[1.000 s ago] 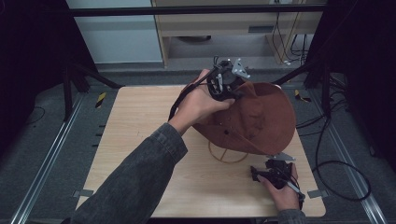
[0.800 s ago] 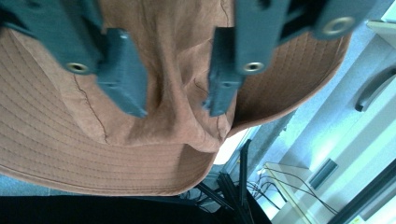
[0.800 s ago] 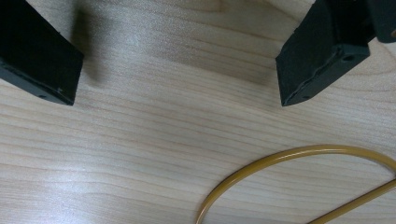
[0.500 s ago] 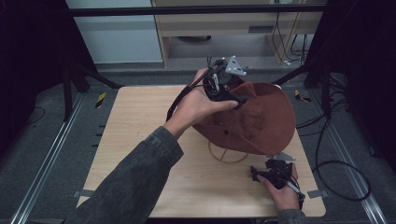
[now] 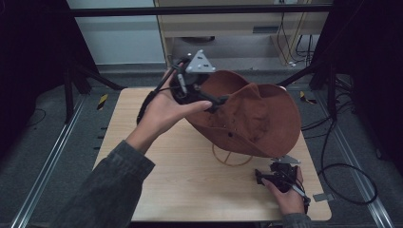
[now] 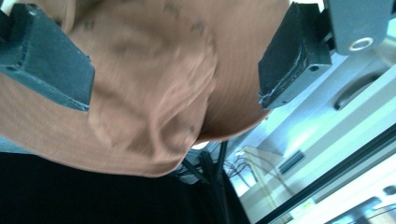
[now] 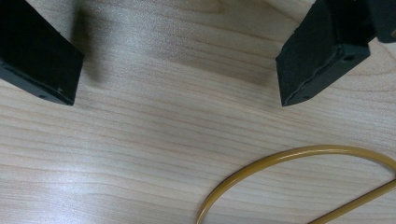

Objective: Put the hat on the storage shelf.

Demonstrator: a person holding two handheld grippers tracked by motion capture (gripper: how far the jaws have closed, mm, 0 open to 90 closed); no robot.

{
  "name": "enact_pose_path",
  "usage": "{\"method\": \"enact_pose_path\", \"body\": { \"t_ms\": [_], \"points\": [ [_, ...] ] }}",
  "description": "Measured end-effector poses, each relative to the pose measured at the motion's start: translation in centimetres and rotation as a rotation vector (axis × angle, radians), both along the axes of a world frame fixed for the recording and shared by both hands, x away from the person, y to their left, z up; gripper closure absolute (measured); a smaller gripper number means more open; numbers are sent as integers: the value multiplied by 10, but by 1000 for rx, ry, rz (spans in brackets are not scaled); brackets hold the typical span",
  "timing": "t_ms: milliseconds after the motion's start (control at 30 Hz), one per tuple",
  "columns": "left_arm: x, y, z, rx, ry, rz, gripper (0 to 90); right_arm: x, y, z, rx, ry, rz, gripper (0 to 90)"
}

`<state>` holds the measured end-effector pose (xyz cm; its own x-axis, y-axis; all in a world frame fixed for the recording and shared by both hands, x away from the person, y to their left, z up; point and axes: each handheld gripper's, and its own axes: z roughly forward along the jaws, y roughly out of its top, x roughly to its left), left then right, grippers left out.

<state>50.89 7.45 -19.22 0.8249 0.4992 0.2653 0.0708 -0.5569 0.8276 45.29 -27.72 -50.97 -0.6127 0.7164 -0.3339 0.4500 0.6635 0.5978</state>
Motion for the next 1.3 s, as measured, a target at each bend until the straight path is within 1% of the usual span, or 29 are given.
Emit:
{"method": "enact_pose_path", "body": {
  "t_ms": [33,200,300,333,367,467,500,533,567,600,733,800,867,900,967,1000,1033,1067,1100,1133,1200,1233,1267,1300],
  "points": [
    [-2,9,-1,-1,4,10,99,0,0,0,-1,0,0,6],
    [-9,43,-8,-27,3,43,92,0,0,0,-2,0,-1,6],
    [-16,68,-15,-55,0,69,88,0,0,0,-3,-3,0,6],
    [-18,73,-17,-59,-1,75,87,0,0,0,-3,-3,-1,6],
    [-21,82,-21,-62,-1,83,86,0,0,0,-3,-3,0,6],
    [-26,105,-37,-77,18,114,84,0,0,0,-3,-3,0,6],
    [-28,114,-46,-76,29,125,83,0,0,0,-3,-3,0,6],
    [-29,119,-51,-75,35,133,82,0,0,0,-3,-3,0,6],
    [-30,127,-61,-82,47,145,81,0,0,0,-3,-3,0,6],
    [-30,133,-69,-79,60,155,81,0,0,0,-3,-3,0,6],
    [-30,148,-97,-80,93,189,79,0,0,0,-3,-3,0,6],
    [-30,157,-115,-79,116,209,79,0,0,0,-4,-3,0,6],
    [-29,164,-130,-92,137,228,79,0,0,0,-4,-3,0,6],
    [-29,167,-139,-106,153,240,79,0,0,0,-4,-3,0,6],
    [-29,175,-158,-95,168,265,79,0,0,0,-4,-3,0,6],
    [-30,177,-165,-90,177,273,79,0,0,0,-4,-3,0,6],
    [-31,182,-177,-83,191,283,79,0,0,0,-4,-3,1,6],
    [-31,185,-184,-82,200,292,79,0,0,0,-4,-3,0,6],
    [-32,191,-196,-86,214,305,79,0,0,0,-4,-3,0,6],
    [-33,195,-202,-84,223,315,79,0,0,0,-4,-3,0,6],
    [-35,206,-221,-95,247,345,79,0,0,0,-4,-3,0,6],
    [-36,209,-228,-100,254,356,79,0,0,0,-4,-3,0,6],
    [-38,215,-239,-92,261,373,79,0,0,0,-3,-3,0,6],
    [-39,219,-245,-87,264,384,79,0,0,0,-4,-3,1,6]
  ]
}}
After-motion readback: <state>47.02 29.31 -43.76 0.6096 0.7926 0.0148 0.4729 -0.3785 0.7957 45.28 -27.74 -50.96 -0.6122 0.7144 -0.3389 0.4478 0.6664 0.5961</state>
